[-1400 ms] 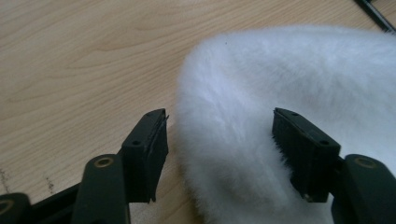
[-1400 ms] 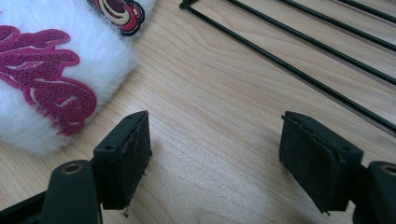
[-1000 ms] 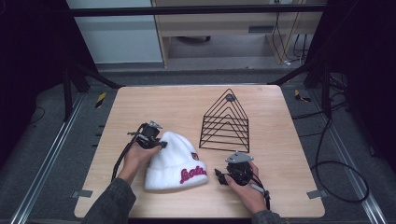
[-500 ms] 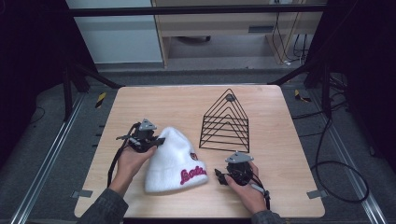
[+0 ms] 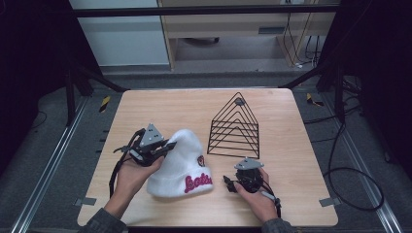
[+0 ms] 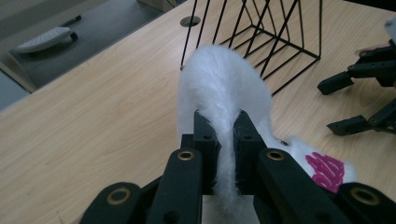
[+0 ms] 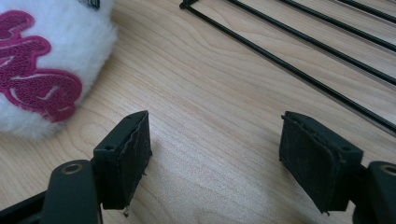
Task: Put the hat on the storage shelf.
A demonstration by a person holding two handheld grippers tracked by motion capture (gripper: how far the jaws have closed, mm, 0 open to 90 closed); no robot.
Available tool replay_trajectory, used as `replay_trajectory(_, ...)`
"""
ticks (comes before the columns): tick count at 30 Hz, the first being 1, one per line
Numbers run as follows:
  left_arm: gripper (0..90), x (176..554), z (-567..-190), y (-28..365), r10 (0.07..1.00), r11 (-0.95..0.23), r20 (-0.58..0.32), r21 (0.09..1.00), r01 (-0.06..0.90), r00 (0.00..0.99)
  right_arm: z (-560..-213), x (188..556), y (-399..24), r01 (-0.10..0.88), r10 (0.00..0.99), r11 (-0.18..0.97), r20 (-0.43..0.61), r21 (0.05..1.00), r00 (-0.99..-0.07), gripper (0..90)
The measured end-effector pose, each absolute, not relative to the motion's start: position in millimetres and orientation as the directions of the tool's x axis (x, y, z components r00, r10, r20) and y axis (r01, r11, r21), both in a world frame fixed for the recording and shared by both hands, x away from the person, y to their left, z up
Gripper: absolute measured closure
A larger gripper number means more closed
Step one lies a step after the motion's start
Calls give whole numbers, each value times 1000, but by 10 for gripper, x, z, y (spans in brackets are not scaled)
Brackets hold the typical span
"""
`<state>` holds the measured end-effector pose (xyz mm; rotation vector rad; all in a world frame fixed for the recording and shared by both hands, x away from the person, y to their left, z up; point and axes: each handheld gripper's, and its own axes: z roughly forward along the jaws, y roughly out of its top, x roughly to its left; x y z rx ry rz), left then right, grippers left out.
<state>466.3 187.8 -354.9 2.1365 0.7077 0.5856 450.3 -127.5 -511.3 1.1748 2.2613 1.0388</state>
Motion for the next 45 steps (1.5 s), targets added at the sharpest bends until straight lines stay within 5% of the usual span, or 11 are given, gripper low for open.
replay_trajectory(16,831,4523,-3004,1854,626,-525,226,830,188,746,-5014,4388,-1201,485,792,384,-10,785,-610,234)
replay_trajectory(31,831,4549,-2408,1934,632,-455,241,885,101,736,-4247,4249,-891,347,718,326,9,879,-696,282)
replay_trajectory(41,831,4547,-2361,1835,605,-439,227,895,81,763,-3791,4378,-750,272,698,322,-33,907,-716,313)
replay_trajectory(45,831,4549,-2336,1793,593,-438,223,896,77,774,-3651,4480,-719,265,698,299,-21,917,-715,259)
